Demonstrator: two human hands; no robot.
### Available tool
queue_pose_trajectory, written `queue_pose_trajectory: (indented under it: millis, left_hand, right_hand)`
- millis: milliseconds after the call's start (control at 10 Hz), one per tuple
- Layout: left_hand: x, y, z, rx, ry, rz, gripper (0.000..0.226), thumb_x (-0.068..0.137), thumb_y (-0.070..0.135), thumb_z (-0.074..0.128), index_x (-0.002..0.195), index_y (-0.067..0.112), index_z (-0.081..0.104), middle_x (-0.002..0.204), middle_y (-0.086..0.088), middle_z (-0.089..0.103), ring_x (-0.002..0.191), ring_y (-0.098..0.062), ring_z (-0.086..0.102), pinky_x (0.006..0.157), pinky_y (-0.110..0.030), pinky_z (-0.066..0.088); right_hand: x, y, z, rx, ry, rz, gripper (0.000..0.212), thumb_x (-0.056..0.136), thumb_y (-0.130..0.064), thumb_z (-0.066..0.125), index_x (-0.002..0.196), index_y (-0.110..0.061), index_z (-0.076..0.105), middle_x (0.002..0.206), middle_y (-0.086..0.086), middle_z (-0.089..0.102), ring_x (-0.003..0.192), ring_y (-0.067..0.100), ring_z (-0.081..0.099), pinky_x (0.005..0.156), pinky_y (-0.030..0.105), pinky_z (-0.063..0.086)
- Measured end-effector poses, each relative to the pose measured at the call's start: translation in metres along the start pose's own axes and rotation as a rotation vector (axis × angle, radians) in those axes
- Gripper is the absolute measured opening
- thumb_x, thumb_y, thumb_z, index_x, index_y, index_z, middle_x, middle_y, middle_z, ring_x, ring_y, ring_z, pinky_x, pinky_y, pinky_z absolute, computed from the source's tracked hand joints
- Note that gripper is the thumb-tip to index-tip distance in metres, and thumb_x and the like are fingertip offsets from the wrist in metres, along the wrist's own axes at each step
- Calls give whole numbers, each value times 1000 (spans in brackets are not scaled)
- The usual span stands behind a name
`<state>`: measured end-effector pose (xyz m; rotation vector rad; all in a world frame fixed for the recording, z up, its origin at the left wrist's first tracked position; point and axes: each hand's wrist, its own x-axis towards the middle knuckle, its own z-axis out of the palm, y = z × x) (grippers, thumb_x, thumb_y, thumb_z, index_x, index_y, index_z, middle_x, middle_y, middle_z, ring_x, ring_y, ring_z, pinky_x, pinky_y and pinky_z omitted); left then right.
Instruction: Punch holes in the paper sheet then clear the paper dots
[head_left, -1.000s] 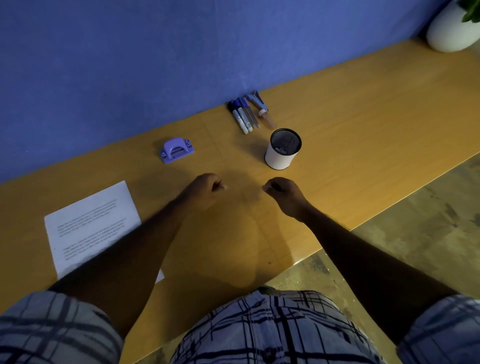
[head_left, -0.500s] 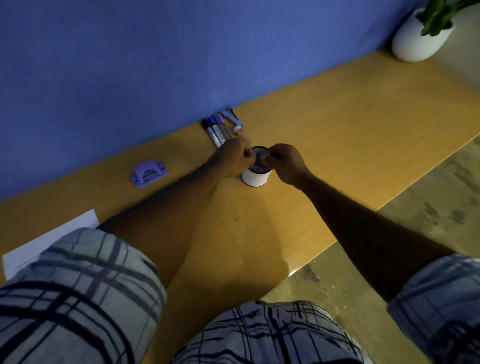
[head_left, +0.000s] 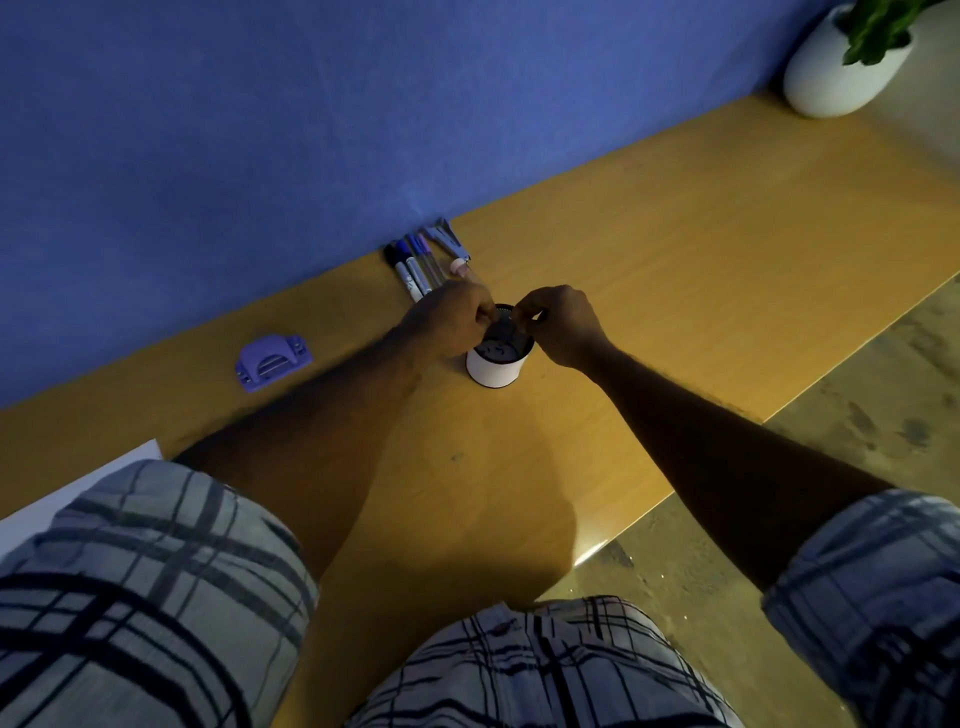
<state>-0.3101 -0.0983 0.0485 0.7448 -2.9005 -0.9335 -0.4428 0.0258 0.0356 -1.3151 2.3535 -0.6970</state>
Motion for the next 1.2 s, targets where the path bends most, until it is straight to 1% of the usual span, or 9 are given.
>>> queue_pose_trajectory:
  millis: [300,400,500,600,700,800,900,1000,1200]
  left_hand:
    - [-8,4,-9,21,14,5,23,94,13,54,114,14,66,117,-11,67,105,-23,64,80,-34,57]
    - [-13,5,-11,23,25,3,22,94,14,55,112,14,67,114,-11,68,103,-22,65,81,-32,55]
    - [-18,2,-13,18,30,-1,21,93,14,57,110,14,69,110,-9,70,98,-20,65,79,-30,52]
    - [-23,0,-15,17,18,-14,22,91,15,59,111,14,69,111,-7,71,98,-19,66,85,-36,55]
    - [-28,-3,-16,23,29,-28,21,90,17,60,109,17,69,109,-6,71,95,-18,65,85,-40,57]
    - [-34,-3,-19,28,32,-48,21,90,15,59,109,18,68,108,-5,71,95,-17,65,86,-39,57]
    - [-41,-6,-23,26,37,-61,25,90,14,61,114,16,68,112,-5,71,99,-17,65,88,-32,55]
    - [-56,-13,-32,34,48,-102,29,89,12,62,118,15,66,117,-4,70,104,-17,64,88,-28,51]
    - [-106,-48,-58,44,99,-199,35,85,17,62,119,15,64,124,-5,65,110,-23,62,94,-40,51]
  right_hand:
    - [-2,-3,-1,-93,-12,39,12,85,-13,70,96,-13,69,101,5,69,91,22,64,63,26,44]
    - [-5,-7,-2,-253,-53,29,20,89,-22,67,107,-15,69,106,4,70,96,23,64,77,36,52]
    - [-9,-10,0,-375,-64,-23,22,93,-24,59,112,-17,69,107,5,71,97,25,63,90,42,48]
    - [-11,-14,2,-440,-54,-70,18,94,-23,56,107,-17,68,104,6,69,96,27,61,87,41,42]
    - [-12,-17,2,-431,-39,-66,16,89,-19,64,104,-17,65,104,6,68,99,26,61,87,41,40]
    - [-14,-23,1,-359,-62,-81,25,87,-20,67,111,-16,63,111,6,66,105,26,60,86,40,44]
    - [-18,-35,4,-325,-62,-128,36,86,-22,68,120,-13,60,114,8,65,104,26,59,82,40,53]
    - [-22,-51,6,-323,-64,-156,39,85,-26,69,121,-14,60,115,8,64,102,25,58,79,39,55]
    - [-25,-90,17,-313,-92,-205,39,87,-31,69,122,-18,60,130,8,60,116,26,54,92,43,50]
